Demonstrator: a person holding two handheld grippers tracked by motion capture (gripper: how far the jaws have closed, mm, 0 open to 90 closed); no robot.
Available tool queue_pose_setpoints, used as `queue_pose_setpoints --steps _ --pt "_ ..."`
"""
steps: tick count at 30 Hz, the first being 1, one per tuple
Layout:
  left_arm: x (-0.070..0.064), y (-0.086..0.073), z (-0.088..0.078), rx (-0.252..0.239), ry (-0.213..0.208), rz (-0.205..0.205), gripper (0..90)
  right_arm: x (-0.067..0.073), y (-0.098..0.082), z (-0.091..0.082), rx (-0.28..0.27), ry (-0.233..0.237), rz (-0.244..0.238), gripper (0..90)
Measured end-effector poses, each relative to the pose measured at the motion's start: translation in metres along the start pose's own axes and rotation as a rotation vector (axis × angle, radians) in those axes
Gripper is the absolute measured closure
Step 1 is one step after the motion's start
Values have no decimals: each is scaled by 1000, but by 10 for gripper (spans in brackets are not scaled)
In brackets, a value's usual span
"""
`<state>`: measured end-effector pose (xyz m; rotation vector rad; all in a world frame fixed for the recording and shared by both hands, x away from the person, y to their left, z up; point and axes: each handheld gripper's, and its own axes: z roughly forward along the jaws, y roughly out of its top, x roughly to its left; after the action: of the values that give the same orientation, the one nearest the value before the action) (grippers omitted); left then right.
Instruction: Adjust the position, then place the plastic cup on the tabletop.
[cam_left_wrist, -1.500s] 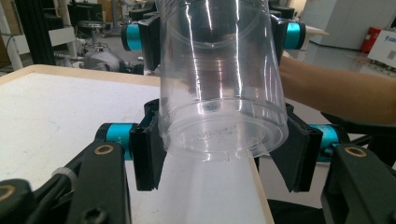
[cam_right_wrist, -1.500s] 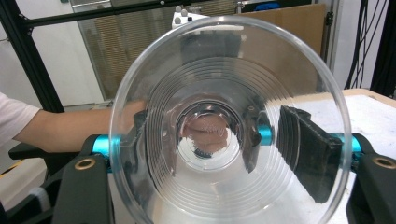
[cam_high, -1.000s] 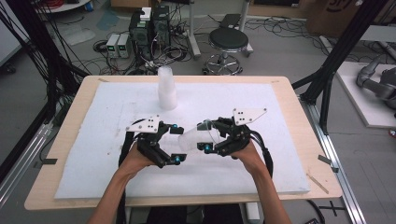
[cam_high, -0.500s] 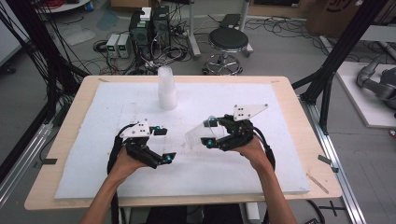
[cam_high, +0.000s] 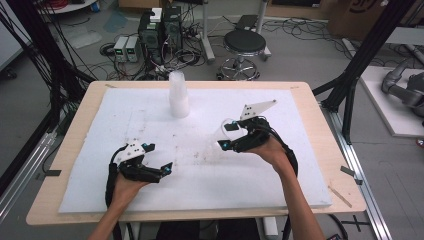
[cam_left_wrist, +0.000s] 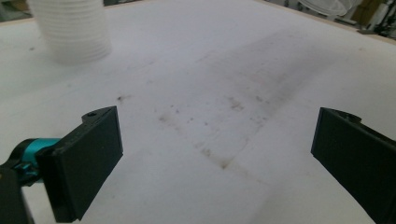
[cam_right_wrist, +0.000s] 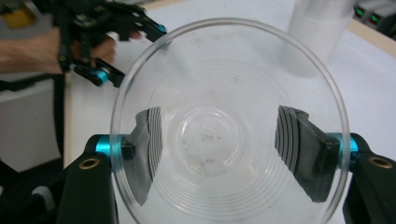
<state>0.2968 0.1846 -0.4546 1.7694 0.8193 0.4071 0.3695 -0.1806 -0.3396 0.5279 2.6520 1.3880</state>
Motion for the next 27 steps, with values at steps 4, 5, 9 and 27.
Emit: queue_pose_setpoints --steps 4,5,9,27 --pt "0 -5 -5 -12 46 -4 20 -5 8 5 103 -55 6 323" --pt "1 -7 -6 -28 59 -7 20 -7 11 8 147 -80 12 324" --pt "1 -12 -6 -33 72 -14 20 -10 16 13 201 -116 13 325" --pt "1 -13 -7 -39 78 -13 20 -12 21 20 273 -159 28 326"
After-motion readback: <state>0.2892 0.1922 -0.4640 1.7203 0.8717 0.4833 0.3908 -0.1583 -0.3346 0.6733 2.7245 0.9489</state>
